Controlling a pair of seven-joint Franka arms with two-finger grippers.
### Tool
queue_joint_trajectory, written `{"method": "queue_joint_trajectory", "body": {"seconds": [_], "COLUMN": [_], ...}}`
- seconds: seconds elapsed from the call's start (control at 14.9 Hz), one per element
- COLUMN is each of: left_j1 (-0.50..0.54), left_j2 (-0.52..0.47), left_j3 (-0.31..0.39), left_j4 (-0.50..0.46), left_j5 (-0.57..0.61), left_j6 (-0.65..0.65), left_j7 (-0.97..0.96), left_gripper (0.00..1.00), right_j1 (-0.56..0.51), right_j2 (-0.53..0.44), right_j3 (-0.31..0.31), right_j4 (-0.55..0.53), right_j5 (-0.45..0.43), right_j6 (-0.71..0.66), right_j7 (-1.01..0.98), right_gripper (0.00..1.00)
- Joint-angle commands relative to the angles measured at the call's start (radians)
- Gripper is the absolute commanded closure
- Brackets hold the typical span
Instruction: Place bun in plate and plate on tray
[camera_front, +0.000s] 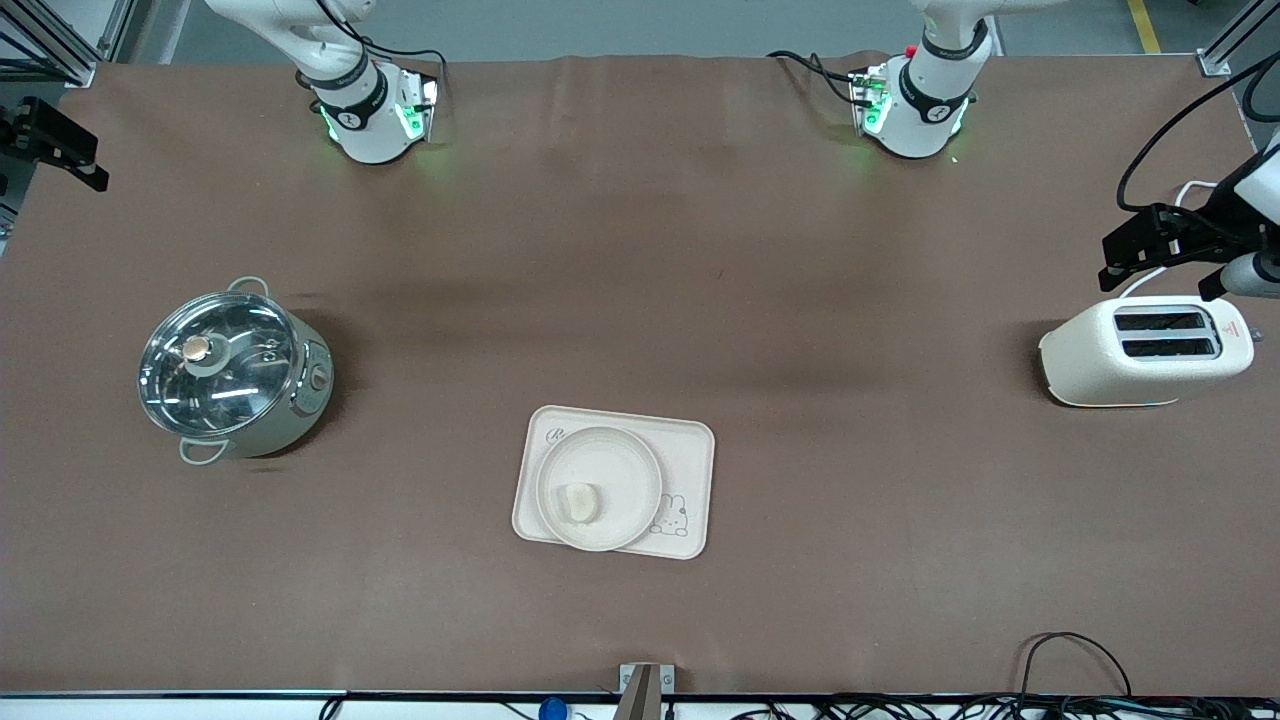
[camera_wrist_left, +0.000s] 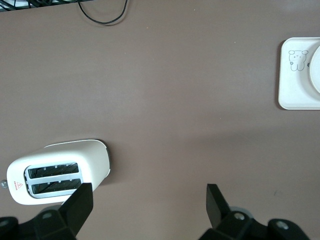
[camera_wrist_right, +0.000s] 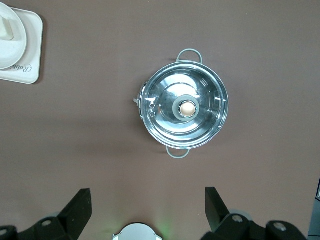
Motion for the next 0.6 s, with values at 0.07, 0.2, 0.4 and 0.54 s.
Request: {"method": "queue_joint_trajectory", "body": {"seconds": [0.07,0.2,0.4,0.54], "left_j1": [0.001,-0.001,-0.002,-0.001], "left_j2": [-0.006,-0.006,-0.006,-0.006], "left_j3": [-0.003,-0.001,0.0,0.0], "left_j4": [-0.001,-0.001,0.0,0.0], "left_j5": [0.015,0.015,0.015,0.015], "left_j6": [0.008,0.007,0.007,0.007], "left_j7": [-0.006,-0.007,-0.007,-0.007], "left_gripper": [0.0,0.0,0.0,0.0], "right_j1": [-0.044,-0.068,-0.079,-0.078], "right_j2": [0.008,0.008,0.008,0.009], "right_j3": [-0.006,-0.006,-0.008,-0.008], "right_j4": [-0.013,-0.022,-0.021,-0.022], "right_j5": [-0.005,0.007,0.016,0.016], "right_j6": [0.004,0.013,0.019,0.019], "right_j7": [0.012,0.006,0.004,0.004], "right_gripper": [0.0,0.0,0.0,0.0]}}
